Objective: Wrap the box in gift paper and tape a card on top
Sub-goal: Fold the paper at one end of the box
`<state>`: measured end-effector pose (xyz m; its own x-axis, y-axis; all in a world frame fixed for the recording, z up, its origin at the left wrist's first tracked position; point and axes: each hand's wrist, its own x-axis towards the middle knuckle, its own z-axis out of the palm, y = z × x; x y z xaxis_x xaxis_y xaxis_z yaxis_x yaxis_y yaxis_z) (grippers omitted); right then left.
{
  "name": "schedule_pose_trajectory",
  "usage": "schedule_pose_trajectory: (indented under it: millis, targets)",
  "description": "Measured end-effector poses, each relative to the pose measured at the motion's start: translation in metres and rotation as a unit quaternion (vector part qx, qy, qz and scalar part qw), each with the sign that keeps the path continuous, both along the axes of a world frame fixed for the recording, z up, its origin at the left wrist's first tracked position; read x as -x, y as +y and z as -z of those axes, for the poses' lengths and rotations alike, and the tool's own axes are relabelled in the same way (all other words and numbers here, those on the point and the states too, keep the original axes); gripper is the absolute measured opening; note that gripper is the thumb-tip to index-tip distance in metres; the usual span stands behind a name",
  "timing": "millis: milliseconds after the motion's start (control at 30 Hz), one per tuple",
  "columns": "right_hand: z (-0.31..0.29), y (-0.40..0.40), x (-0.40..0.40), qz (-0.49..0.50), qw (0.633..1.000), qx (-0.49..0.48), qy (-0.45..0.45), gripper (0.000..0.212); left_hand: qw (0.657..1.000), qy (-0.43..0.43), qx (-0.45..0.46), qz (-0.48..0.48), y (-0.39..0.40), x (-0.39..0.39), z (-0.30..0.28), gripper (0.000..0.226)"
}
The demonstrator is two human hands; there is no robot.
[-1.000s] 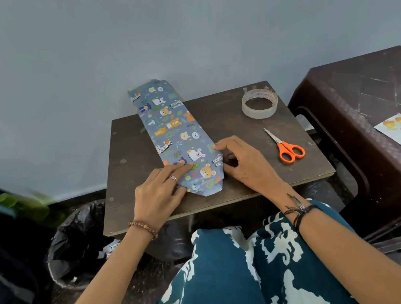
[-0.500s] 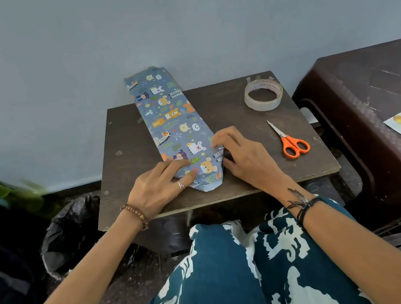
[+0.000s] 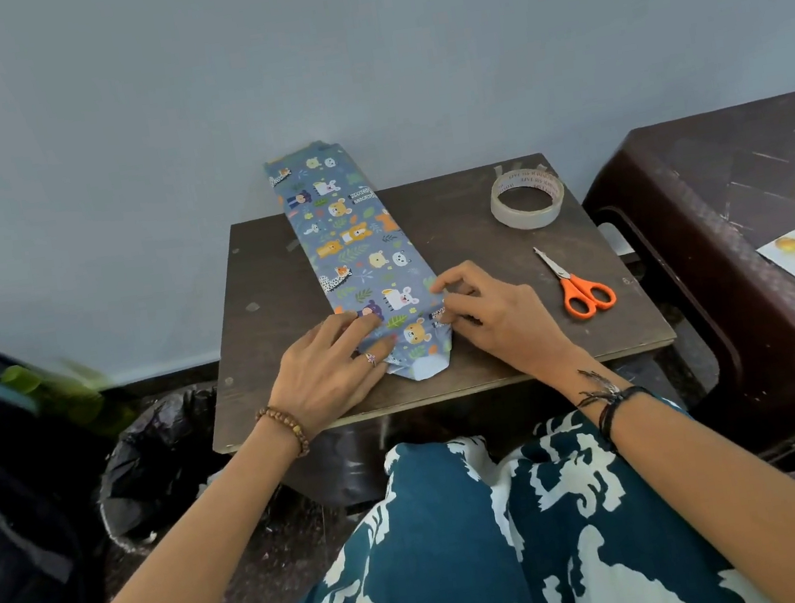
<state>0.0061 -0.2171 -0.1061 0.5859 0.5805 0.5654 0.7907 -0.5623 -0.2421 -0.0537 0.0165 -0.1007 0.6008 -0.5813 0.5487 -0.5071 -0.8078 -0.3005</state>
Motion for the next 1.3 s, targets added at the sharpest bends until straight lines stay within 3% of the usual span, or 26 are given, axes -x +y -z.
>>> schedule_pose_trajectory:
  millis: [200,467,667,1033,1200,1300]
  targets:
    - [-0.003,-0.006,0.002,-0.017,1.000,0.023,0.002,0.016,0.996,-0.017,-0.053,0.073,-0.001,0.000,-0.002,0.006]
    - [-0.006,-0.009,0.006,-0.030,0.999,0.034,0.017,0.024,0.998,0.014,-0.040,0.044,-0.009,0.015,-0.007,0.027]
    - [-0.006,-0.009,0.008,-0.022,0.999,0.014,0.032,0.030,0.998,0.049,-0.005,-0.029,-0.013,0.020,-0.013,0.053]
    - [-0.010,-0.009,0.012,-0.022,0.998,0.031,0.059,0.029,0.998,-0.042,-0.037,0.013,-0.020,0.014,0.006,0.021]
    - [-0.013,-0.020,0.016,-0.047,0.988,0.046,0.138,0.033,0.997,-0.071,0.009,0.014,-0.025,0.014,0.006,0.016]
    - [-0.013,-0.023,0.019,-0.057,0.984,0.079,0.151,0.048,0.995,-0.081,0.050,0.009,-0.028,0.014,0.010,0.010]
